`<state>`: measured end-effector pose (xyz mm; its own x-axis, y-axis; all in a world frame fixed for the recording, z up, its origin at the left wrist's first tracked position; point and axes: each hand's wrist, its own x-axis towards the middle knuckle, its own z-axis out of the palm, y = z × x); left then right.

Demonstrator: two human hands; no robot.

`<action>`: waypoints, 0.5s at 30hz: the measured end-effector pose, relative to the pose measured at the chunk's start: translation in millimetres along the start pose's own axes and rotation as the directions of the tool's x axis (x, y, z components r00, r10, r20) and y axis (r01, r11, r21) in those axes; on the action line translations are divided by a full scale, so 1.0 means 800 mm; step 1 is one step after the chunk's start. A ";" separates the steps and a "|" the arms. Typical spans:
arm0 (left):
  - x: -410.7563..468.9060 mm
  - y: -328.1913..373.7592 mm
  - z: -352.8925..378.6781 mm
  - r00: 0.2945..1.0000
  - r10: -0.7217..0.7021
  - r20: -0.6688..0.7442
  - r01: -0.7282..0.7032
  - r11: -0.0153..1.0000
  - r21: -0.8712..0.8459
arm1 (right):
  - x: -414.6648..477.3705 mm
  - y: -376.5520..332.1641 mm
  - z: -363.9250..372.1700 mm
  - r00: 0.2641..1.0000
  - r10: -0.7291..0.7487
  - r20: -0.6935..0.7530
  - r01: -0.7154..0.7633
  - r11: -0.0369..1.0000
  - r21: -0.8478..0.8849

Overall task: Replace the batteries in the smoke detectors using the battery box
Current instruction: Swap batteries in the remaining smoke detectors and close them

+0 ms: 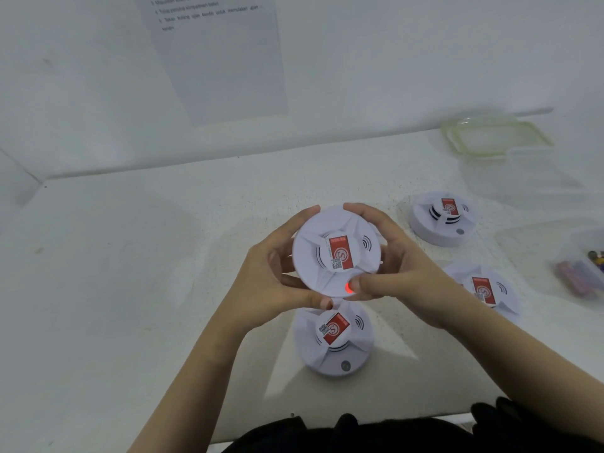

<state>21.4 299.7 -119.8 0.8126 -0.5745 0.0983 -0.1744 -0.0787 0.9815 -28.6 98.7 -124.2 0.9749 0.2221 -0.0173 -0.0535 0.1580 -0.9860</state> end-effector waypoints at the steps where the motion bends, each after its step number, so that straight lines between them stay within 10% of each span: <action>1: 0.000 0.000 -0.001 1.000 -0.002 -0.003 0.002 1.000 0.001 | 0.001 0.000 0.000 1.000 -0.001 0.004 0.001 1.000 0.002; 15: -0.001 -0.002 -0.009 1.000 -0.012 0.000 0.012 1.000 0.016 | 0.006 0.001 0.004 1.000 0.016 0.021 -0.016 1.000 -0.005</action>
<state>25.0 306.0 -120.4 0.8145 -0.5738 0.0862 -0.1732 -0.0986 0.9799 -24.6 102.8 -124.5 0.9691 0.2448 -0.0293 -0.0678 0.1501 -0.9863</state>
